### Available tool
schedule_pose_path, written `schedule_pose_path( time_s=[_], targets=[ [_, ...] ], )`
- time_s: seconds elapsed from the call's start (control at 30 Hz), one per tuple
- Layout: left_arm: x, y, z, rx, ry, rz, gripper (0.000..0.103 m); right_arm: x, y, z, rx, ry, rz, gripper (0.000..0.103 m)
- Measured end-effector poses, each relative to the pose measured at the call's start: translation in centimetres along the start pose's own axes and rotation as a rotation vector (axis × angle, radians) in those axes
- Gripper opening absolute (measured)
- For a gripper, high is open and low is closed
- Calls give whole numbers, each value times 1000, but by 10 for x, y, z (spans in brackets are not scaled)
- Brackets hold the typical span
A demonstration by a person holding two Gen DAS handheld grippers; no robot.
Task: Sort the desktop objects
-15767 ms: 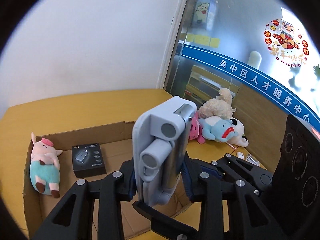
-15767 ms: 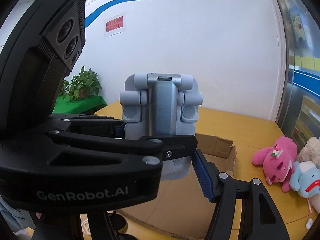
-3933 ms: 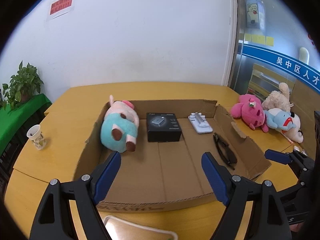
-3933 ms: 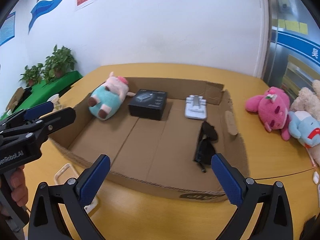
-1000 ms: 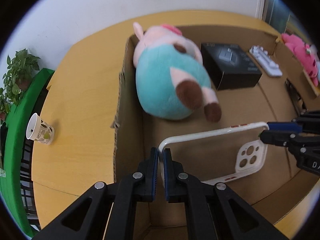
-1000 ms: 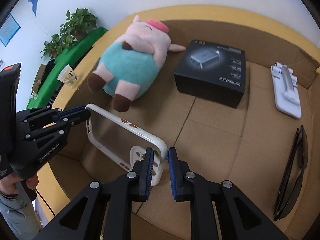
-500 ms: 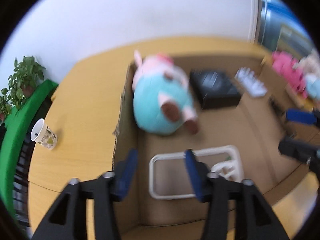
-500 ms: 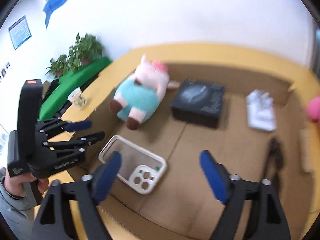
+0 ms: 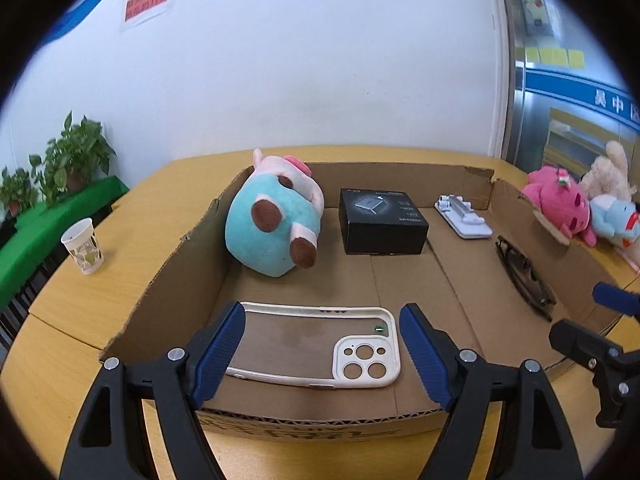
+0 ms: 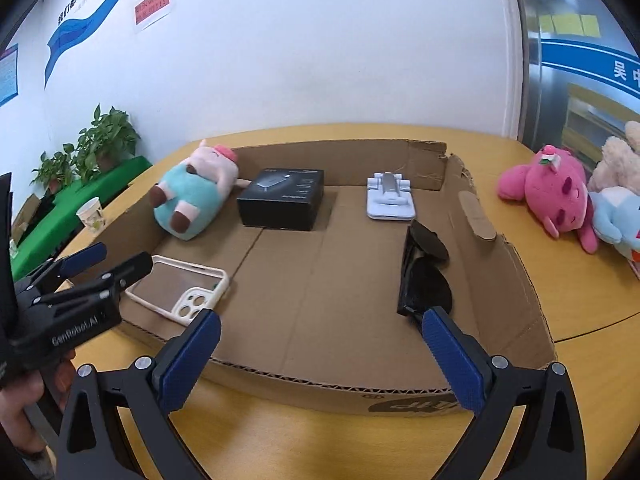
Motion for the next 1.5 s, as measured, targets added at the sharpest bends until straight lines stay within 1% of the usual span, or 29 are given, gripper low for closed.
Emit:
schedule_pose_path(
  time_s=[0.07,0.13,0.23,0.37,0.5,0.77,0.8,0.83,0.87,1.5],
  targets=[
    [6,-6,4,20,26,-10,80,10,-6,2,6,-12,3,103],
    [6,-6,-1,-22,14,19,81,10,-8,-1,-12,-29,55,103],
    [7,-6,-1,-28,29,53,83,7,-9,-1,-13,-42,95,103],
    [3,-8,-1,-26,18,117,86,7,-10,-1,-18,-60,155,103],
    [4,-6,-2,-25,16,113,88,7,-11,1,-15,-68,199,103],
    [4,-7,-1,-26,12,111,90,7,-12,2,-14,-65,202,103],
    [4,-7,0,-24,7,109,94,7,-11,2,-14,-67,202,103],
    [5,-7,0,-22,1,105,100,7,-11,2,-15,-69,201,103],
    [7,-8,2,-17,-5,96,103,9,-11,2,-16,-67,197,103],
    [6,-8,1,-19,0,96,103,10,-12,2,-15,-66,190,103]
  ],
)
Point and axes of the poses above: each gripper's, at about its wrist camera, not at the fingertips, and x roughly the way its jaws point, z to its right, y to its top, the point moved 6 cm from there along x, roughly the way its jaws point
